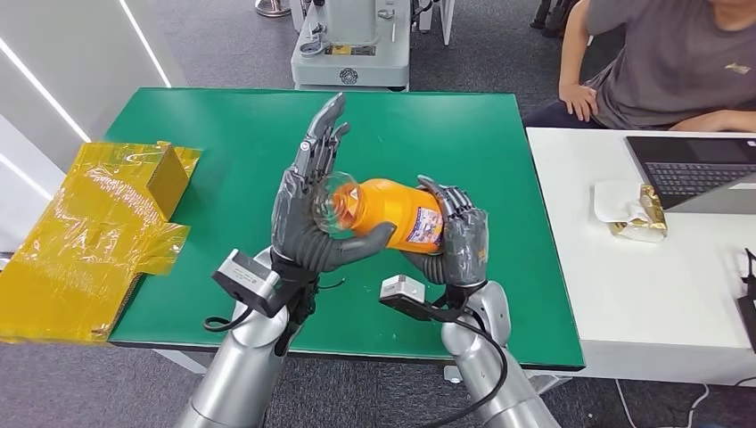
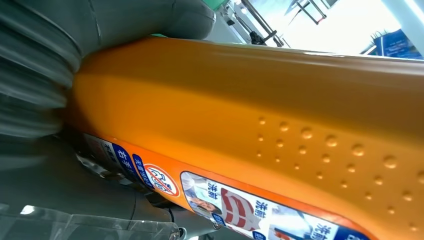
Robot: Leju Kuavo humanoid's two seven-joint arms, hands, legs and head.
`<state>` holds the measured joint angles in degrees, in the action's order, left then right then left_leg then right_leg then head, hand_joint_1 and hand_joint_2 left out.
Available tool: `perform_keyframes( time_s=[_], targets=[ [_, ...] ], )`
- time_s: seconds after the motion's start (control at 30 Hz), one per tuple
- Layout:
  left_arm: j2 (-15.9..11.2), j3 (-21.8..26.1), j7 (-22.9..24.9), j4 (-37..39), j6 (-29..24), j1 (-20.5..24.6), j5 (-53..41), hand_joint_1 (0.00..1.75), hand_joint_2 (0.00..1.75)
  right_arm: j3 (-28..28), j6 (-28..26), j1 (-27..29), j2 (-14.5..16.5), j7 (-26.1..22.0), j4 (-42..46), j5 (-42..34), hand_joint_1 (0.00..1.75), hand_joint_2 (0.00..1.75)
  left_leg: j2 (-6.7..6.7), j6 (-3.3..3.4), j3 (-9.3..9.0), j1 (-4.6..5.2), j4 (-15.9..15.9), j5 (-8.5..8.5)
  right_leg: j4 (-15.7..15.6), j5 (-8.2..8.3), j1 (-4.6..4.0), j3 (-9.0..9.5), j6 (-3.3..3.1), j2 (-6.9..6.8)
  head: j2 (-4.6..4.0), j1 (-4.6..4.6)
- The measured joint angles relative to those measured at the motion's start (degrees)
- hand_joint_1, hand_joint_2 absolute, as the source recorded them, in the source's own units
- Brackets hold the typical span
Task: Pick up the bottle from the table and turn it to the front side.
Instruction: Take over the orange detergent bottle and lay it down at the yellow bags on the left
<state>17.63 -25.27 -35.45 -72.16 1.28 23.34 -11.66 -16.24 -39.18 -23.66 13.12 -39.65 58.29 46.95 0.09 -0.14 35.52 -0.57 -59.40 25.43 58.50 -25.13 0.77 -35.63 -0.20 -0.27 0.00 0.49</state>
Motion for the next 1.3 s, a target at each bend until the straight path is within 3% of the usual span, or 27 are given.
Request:
perform_keyframes(
  time_s=[0.8, 1.3],
  targets=[
    [1.04, -0.63, 0.48, 3.05, 2.29, 1.23, 1.54, 0.0, 1.75, -2.74, 0.01, -2.23, 2.71, 0.11, -6.83, -5.4, 1.75, 1.75, 0.0, 0.0, 0.01, 0.0, 0.01, 0.0, 0.01, 0.0, 0.0, 0.0, 0.0, 0.0, 0.0, 0.01],
    [1.32, -0.63, 1.32, 4.09, -0.63, 0.93, -0.99, 0.0, 1.75, -3.15, 0.01, -2.86, 3.64, -0.04, -7.43, -5.81, 1.75, 1.75, 0.0, 0.0, 0.01, -0.01, 0.0, 0.0, 0.01, 0.0, 0.0, 0.0, 0.0, 0.0, 0.0, 0.01]
  ],
)
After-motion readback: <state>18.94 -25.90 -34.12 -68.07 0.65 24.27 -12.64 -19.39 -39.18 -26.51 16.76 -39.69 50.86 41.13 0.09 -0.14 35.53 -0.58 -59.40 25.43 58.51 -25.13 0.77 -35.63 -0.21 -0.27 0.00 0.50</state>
